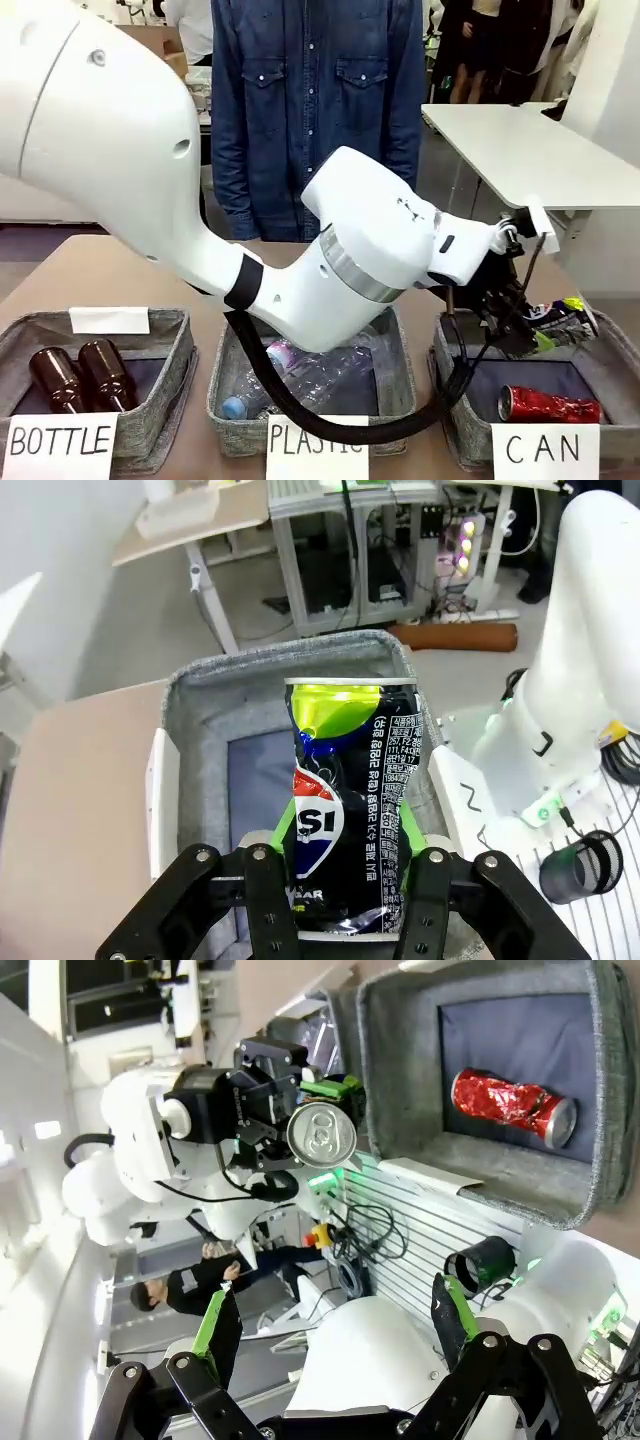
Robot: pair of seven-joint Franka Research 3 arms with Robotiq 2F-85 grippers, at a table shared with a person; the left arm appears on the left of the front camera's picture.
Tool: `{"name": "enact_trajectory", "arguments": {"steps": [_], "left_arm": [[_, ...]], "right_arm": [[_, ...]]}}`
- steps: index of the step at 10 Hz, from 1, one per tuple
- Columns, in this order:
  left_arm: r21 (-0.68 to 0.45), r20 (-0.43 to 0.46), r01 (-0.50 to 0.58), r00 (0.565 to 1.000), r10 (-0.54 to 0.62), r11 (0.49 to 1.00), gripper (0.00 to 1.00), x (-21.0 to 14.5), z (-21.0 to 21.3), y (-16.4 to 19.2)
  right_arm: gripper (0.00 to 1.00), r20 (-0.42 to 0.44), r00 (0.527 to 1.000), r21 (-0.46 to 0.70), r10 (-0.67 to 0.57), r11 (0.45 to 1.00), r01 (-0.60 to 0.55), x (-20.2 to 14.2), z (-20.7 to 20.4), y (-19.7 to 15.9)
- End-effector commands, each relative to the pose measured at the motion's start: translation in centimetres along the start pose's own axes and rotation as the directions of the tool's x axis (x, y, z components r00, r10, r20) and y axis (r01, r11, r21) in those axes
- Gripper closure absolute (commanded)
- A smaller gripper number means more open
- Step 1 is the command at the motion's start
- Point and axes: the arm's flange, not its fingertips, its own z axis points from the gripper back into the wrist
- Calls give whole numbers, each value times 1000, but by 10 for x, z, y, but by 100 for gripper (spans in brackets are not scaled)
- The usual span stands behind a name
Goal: Sort the can waste into the basket.
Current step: Pick up the can waste from the table and place it in the right Fabric basket.
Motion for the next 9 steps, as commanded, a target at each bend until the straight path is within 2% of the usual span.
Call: {"name": "enact_trajectory", "arguments": {"steps": [1, 2, 4, 9], "left_arm": [[-7, -11, -16, 1000, 16, 1000, 61, 18, -4, 8], [-8, -21, -17, 1000, 17, 1000, 3, 18, -3, 7], [-6, -25, -22, 999, 21, 1000, 0, 18, -2, 8], [6, 14, -49, 999, 49, 999, 0, 17, 9, 12]], "right_arm": [[0, 19, 1000, 6, -11, 1000, 11, 2, 2, 2], [0, 19, 1000, 6, -11, 1000, 11, 2, 2, 2], [0, 19, 1000, 6, -11, 1000, 11, 2, 2, 2], [0, 19, 1000, 6, -11, 1000, 11, 2, 2, 2]]}}
